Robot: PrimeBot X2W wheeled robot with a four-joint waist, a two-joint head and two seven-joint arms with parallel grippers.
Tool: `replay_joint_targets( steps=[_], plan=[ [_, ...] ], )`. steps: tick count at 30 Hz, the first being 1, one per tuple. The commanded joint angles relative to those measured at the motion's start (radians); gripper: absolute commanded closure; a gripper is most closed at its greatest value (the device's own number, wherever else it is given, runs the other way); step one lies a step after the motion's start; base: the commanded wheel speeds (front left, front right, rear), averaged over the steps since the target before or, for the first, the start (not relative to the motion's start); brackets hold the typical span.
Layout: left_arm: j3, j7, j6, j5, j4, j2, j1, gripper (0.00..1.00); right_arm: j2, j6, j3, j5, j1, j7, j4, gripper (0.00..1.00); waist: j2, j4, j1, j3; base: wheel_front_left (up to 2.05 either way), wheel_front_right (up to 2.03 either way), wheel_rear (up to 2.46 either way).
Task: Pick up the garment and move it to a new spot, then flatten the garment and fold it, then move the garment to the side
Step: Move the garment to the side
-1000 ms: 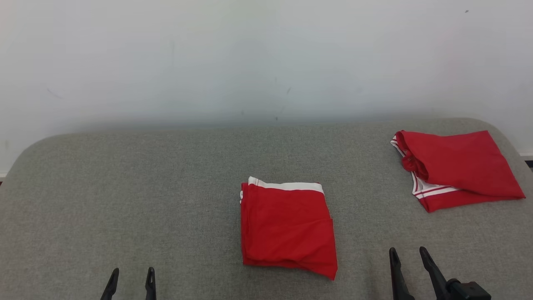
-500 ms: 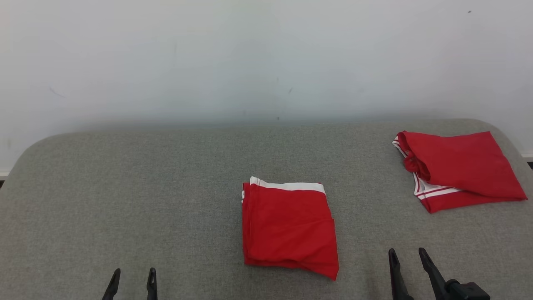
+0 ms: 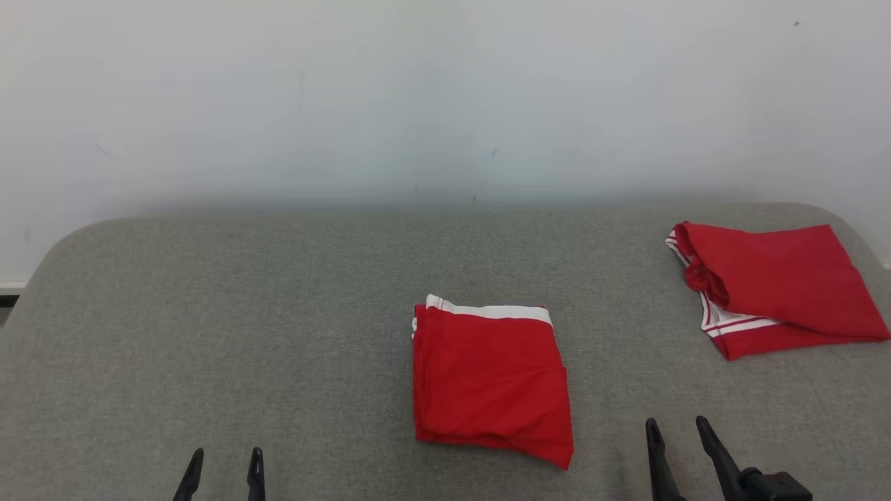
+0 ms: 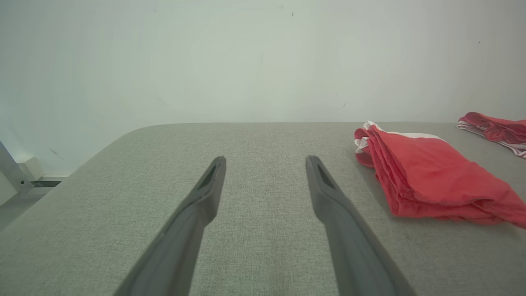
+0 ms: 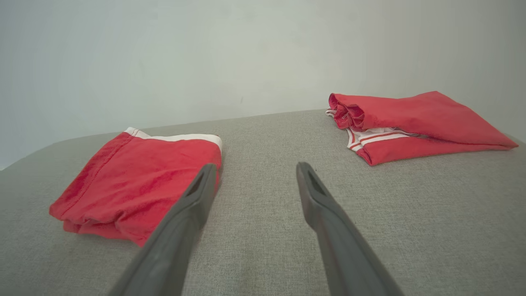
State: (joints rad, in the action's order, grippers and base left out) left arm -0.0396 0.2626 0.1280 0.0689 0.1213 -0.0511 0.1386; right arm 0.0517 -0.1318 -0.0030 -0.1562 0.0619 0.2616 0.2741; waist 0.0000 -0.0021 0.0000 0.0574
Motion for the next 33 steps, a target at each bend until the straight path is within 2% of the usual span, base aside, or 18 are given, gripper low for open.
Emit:
replay_joint_targets(
  steps=[1, 4, 8, 14, 21, 26, 32, 33],
  plan=[
    [0.001, 0.003, 0.001, 0.009, 0.003, 0.001, -0.009, 0.00, -0.003, 0.002, 0.010, 0.018, -0.024, 0.004, 0.009, 0.00, 0.0000, 0.017, 0.0000, -0.005, 0.00, 0.00, 0.00],
    [0.006, 0.003, 0.001, 0.010, 0.003, 0.001, -0.014, 0.00, -0.002, 0.002, 0.016, 0.035, -0.054, 0.004, 0.030, 0.00, 0.0000, 0.031, 0.0000, -0.010, 0.00, 0.00, 0.00],
    [0.013, 0.003, 0.001, 0.007, 0.005, 0.001, -0.018, 0.00, 0.001, 0.002, 0.040, 0.058, -0.151, 0.004, 0.135, 0.00, 0.0000, 0.062, 0.0000, -0.024, 0.00, 0.00, 0.00],
    [0.031, 0.003, 0.002, 0.003, 0.015, 0.001, -0.037, 0.00, 0.019, 0.002, 0.055, 0.055, -0.353, 0.003, 0.412, 0.00, 0.0000, 0.125, 0.0000, -0.045, 0.00, 0.00, 0.00],
    [0.060, 0.003, 0.001, 0.013, 0.023, 0.001, -0.047, 0.00, 0.038, 0.002, 0.018, 0.031, -0.536, -0.064, 0.726, 0.00, 0.0000, 0.193, 0.0000, -0.060, 0.00, 0.00, 0.00],
    [0.064, 0.003, 0.002, 0.012, 0.026, 0.001, -0.048, 0.00, 0.031, 0.002, 0.003, 0.001, -0.591, -0.102, 0.875, 0.00, 0.0000, 0.208, 0.0000, -0.065, 0.00, 0.00, 0.00],
    [0.069, 0.003, 0.002, 0.013, 0.030, 0.001, -0.054, 0.00, 0.012, 0.002, 0.005, -0.038, -0.611, -0.125, 0.970, 0.00, 0.0000, 0.214, 0.0000, -0.067, 0.00, 0.00, 0.00],
    [0.069, 0.003, 0.002, 0.013, 0.029, 0.001, -0.055, 0.00, 0.008, 0.002, 0.009, -0.048, -0.610, -0.124, 0.974, 0.58, 0.0000, 0.214, 0.0000, -0.067, 0.00, 0.00, 0.00]
  ],
)
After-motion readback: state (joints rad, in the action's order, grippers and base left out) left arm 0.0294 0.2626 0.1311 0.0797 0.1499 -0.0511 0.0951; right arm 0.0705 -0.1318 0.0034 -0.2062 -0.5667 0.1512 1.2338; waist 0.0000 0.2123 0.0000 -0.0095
